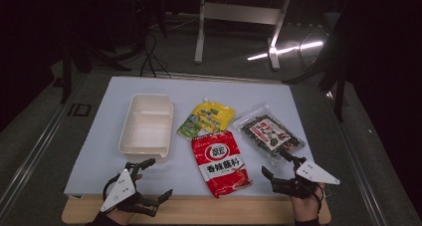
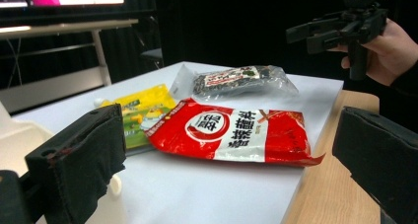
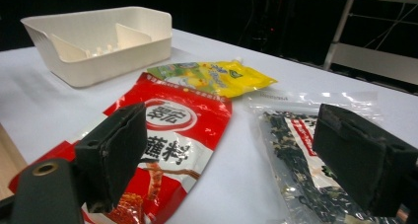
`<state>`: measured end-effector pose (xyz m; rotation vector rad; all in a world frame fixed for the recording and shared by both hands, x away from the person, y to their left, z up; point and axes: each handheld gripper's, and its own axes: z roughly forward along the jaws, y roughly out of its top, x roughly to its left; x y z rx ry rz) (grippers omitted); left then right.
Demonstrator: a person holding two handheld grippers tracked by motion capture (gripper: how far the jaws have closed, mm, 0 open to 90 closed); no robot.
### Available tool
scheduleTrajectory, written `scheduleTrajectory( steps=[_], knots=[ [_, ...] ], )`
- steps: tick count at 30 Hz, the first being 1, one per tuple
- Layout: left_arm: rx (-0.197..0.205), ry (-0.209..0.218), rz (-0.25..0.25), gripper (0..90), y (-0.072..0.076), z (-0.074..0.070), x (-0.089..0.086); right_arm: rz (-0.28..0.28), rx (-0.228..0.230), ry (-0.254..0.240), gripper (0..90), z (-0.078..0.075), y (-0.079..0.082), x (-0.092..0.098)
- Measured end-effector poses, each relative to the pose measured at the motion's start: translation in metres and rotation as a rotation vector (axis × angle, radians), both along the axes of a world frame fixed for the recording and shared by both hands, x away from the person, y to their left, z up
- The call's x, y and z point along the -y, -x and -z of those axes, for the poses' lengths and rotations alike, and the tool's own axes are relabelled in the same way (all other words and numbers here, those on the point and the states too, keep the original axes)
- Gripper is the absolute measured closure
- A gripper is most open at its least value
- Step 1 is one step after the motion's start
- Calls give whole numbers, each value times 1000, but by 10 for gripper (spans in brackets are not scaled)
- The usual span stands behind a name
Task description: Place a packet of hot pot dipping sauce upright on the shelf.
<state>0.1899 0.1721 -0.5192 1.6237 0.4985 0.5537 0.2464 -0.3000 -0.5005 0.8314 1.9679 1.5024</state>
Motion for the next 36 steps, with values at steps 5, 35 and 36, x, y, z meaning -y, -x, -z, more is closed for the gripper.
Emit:
scheduleTrajectory(
  steps=[5, 35, 36],
  knots=[
    [-16, 4, 18, 7, -1, 0, 3, 11, 8, 10, 133, 0, 1, 0],
    [-47, 4, 80, 7, -3, 1, 12, -149, 8, 62, 108, -58, -22, -30],
    [-51, 7, 80, 7, -4, 1, 12, -156, -15, 63, 108, -59, -27, -32]
  ],
)
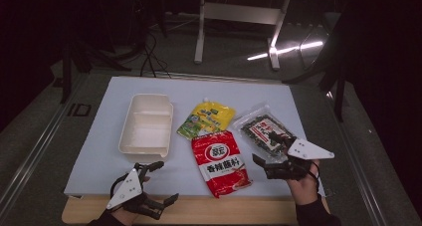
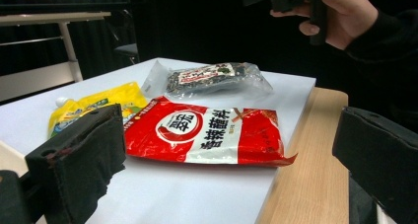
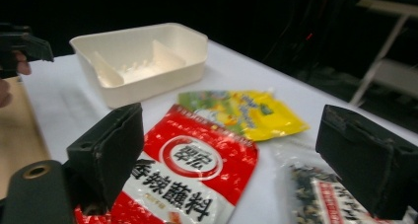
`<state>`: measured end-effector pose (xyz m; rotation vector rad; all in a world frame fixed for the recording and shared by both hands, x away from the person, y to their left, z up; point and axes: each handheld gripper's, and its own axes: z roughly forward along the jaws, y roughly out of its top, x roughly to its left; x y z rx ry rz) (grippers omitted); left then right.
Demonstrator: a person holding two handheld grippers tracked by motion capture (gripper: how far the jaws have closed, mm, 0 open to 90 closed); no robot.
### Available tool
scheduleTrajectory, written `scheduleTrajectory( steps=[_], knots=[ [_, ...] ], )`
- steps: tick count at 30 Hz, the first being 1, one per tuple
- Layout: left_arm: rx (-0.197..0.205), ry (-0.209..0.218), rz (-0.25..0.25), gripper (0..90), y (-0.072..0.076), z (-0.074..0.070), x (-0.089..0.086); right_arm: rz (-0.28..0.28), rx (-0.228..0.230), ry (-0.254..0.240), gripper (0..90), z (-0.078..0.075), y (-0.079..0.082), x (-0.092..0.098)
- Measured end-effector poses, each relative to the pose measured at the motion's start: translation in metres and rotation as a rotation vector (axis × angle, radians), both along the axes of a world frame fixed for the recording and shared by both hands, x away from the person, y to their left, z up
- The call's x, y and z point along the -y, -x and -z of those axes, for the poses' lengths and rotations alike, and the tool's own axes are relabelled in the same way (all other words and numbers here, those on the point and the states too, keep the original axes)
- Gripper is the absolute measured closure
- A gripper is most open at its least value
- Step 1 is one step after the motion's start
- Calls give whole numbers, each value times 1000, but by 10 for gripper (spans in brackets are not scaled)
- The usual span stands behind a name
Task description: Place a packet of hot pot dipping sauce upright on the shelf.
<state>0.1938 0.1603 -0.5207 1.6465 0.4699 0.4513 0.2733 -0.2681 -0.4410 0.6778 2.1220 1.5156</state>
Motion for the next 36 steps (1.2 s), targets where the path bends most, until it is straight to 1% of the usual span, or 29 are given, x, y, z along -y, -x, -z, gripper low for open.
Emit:
scheduleTrajectory(
  steps=[1, 2, 3, 5, 6, 8, 9, 11, 12, 14, 15, 16, 18, 20, 21, 23, 25, 26, 28, 30, 32, 35, 36],
  knots=[
    [0, -1, 0, 7, 0, 0, 0, -4, -9, -1, 108, -2, -4, -3],
    [0, -2, 0, 7, 0, 0, 0, -21, -28, 3, 104, -3, -7, -5],
    [-1, -1, 1, 7, 0, 0, 0, -32, -37, 7, 104, -4, -11, -7],
    [-2, 0, 1, 7, 0, 0, 0, -56, -44, -8, 103, -6, -18, -10],
    [-2, -1, 2, 7, 0, 0, 0, -58, -42, -1, 103, -7, -21, -12],
    [-8, -3, 5, 7, 0, 1, 0, -69, -59, 16, 106, -9, -30, -17],
    [-9, -3, 6, 7, 0, 1, 1, -69, -59, 25, 130, -10, -35, -19],
    [-9, -4, 7, 7, 0, 1, 1, -91, -73, 31, 138, -11, -44, -23],
    [-10, -3, 7, 7, 0, 1, 0, -91, -76, 39, 148, -11, -48, -25],
    [-12, 2, 7, 7, -1, 1, 0, -111, -109, 56, 151, -11, -59, -30],
    [-13, 0, 7, 7, -1, 1, 0, -112, -114, 65, 157, -11, -62, -31],
    [-15, 1, 8, 7, -1, 1, 0, -121, -131, 79, 157, -10, -66, -34],
    [-17, 1, 9, 7, -1, 1, 0, -135, -146, 112, 169, -6, -75, -40],
    [-17, 1, 12, 7, -1, 1, 0, -148, -169, 123, 179, -3, -81, -44],
    [-18, -2, 13, 7, -1, 2, 0, -151, -176, 134, 203, -1, -84, -46],
    [-19, -2, 14, 7, -2, 2, 0, -157, -195, 139, 203, 4, -89, -51],
    [-21, -4, 14, 7, -2, 2, 0, -161, -210, 165, 214, 8, -95, -56],
    [-21, -3, 16, 7, -2, 2, 0, -161, -207, 171, 226, 10, -97, -59],
    [-21, -6, 17, 7, -2, 2, 0, -170, -219, 183, 232, 14, -102, -63],
    [-22, -4, 18, 7, -2, 2, 1, -168, -227, 188, 263, 19, -108, -66],
    [-22, -5, 19, 7, -2, 2, 1, -165, -245, 192, 281, 24, -115, -68],
    [-23, -5, 22, 7, -2, 2, 1, -153, -266, 217, 307, 31, -125, -71],
    [-23, -6, 22, 7, -2, 2, 1, -150, -273, 219, 309, 33, -128, -72]
  ],
)
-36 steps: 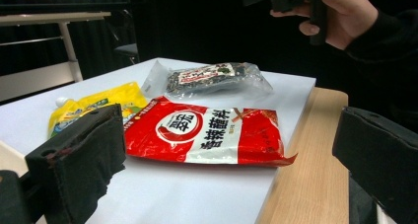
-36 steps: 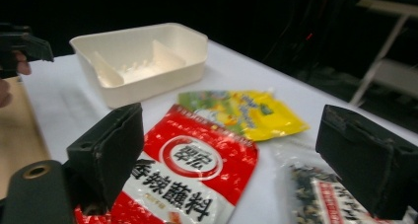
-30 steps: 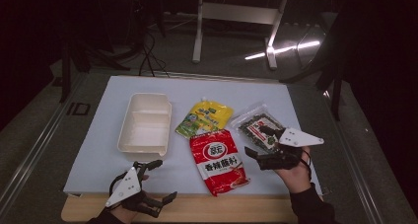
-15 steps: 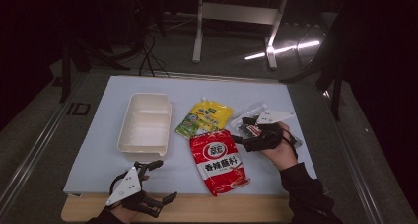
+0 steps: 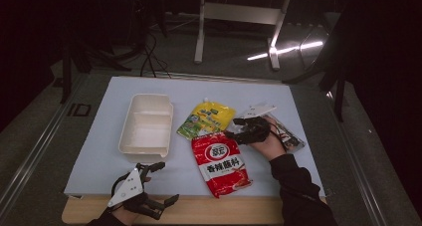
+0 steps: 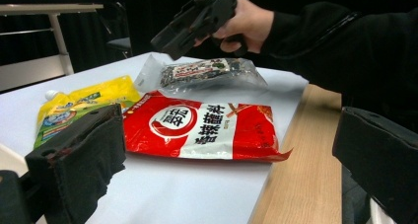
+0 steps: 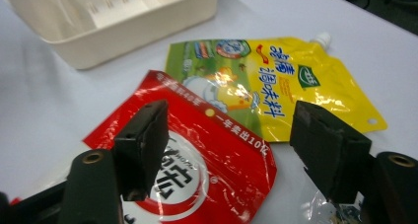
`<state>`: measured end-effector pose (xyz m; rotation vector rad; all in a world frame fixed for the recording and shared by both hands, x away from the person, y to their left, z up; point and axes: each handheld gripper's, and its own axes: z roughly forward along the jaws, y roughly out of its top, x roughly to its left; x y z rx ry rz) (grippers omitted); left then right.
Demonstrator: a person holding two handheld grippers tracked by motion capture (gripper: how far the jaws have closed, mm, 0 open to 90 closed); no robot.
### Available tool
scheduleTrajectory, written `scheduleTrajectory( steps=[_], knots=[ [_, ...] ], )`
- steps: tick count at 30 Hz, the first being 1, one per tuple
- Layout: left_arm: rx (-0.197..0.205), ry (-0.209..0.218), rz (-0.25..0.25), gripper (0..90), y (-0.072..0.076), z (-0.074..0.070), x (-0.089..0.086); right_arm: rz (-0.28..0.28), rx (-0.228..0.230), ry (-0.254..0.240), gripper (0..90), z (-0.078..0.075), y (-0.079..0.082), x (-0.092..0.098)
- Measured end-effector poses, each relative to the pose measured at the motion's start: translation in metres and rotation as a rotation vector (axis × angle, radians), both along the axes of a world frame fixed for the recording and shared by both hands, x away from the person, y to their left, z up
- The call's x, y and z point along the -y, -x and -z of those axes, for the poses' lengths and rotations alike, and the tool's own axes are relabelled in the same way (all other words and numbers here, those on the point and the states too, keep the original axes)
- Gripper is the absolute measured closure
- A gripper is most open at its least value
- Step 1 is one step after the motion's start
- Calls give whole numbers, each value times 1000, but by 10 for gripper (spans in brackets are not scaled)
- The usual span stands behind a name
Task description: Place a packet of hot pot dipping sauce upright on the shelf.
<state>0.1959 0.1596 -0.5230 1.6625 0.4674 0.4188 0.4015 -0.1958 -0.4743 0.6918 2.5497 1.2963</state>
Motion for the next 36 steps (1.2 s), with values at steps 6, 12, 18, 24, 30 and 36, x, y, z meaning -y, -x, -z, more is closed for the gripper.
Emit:
scheduleTrajectory(
  steps=[6, 12, 18, 24, 30, 36],
  knots=[
    [-2, -3, 4, 7, -1, 0, 0, 5, -34, 28, 336, 11, -12, -6],
    [-1, -7, 8, 7, 0, 1, 0, 22, -76, 67, 341, 23, -25, -13],
    [-4, -13, 11, 7, 0, 1, 1, 24, -124, 121, 373, 35, -34, -18],
    [-6, -16, 14, 7, 0, 1, 1, 19, -167, 156, 399, 44, -39, -19],
    [-9, -20, 22, 7, 0, 2, 2, 7, -205, 187, 421, 52, -44, -22],
    [-9, -22, 22, 7, 0, 2, 2, 1, -230, 206, 456, 57, -46, -22]
  ],
)
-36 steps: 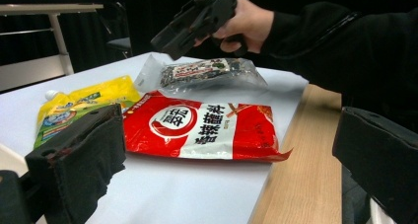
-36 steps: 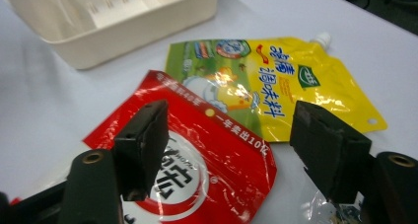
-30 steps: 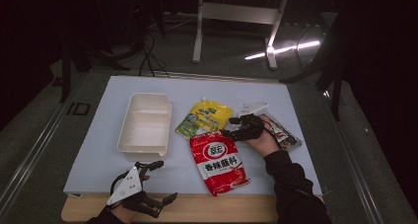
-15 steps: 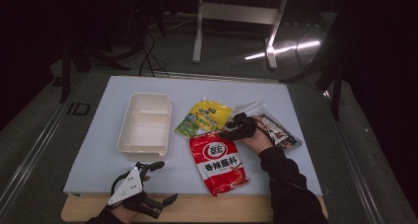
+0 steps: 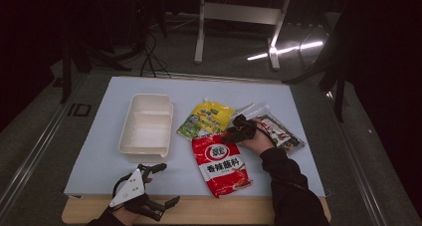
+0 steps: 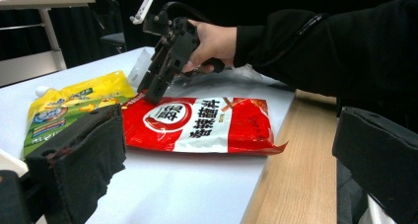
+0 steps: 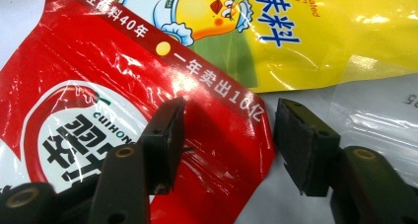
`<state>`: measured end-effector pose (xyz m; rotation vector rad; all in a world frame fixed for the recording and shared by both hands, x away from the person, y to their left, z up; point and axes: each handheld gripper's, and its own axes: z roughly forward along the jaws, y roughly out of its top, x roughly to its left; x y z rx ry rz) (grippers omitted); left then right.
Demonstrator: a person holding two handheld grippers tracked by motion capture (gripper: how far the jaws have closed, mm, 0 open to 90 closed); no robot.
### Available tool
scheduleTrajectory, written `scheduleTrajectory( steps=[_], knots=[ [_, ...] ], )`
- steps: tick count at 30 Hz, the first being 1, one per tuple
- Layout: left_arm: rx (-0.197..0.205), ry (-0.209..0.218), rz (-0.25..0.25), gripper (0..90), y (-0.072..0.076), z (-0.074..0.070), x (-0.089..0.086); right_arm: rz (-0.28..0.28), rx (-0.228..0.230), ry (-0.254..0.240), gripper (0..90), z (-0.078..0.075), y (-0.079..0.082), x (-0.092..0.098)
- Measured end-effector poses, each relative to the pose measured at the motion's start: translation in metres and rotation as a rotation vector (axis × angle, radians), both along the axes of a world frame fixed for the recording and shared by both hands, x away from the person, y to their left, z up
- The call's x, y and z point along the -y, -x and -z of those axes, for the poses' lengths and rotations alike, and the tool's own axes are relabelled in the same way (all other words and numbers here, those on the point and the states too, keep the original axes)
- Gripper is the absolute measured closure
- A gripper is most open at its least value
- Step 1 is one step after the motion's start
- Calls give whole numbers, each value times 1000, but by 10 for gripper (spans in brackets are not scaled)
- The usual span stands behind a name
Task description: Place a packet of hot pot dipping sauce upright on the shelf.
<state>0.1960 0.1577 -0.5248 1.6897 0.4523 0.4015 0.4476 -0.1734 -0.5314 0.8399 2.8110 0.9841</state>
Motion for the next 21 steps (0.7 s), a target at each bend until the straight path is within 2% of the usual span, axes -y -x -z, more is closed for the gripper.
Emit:
scheduleTrajectory(
  steps=[4, 10, 14, 21],
  knots=[
    [1, -4, 2, 7, 0, 0, 0, -12, -6, 15, 555, -1, 1, -1],
    [1, -6, 1, 7, 0, 0, 1, -21, 35, 61, 696, -2, 4, -3],
    [3, -13, 0, 7, 0, 1, 1, -18, 58, 79, 834, -3, 6, -2],
    [1, -9, -2, 7, 0, 1, 0, -8, 93, 89, 887, -6, 10, -2]
  ],
)
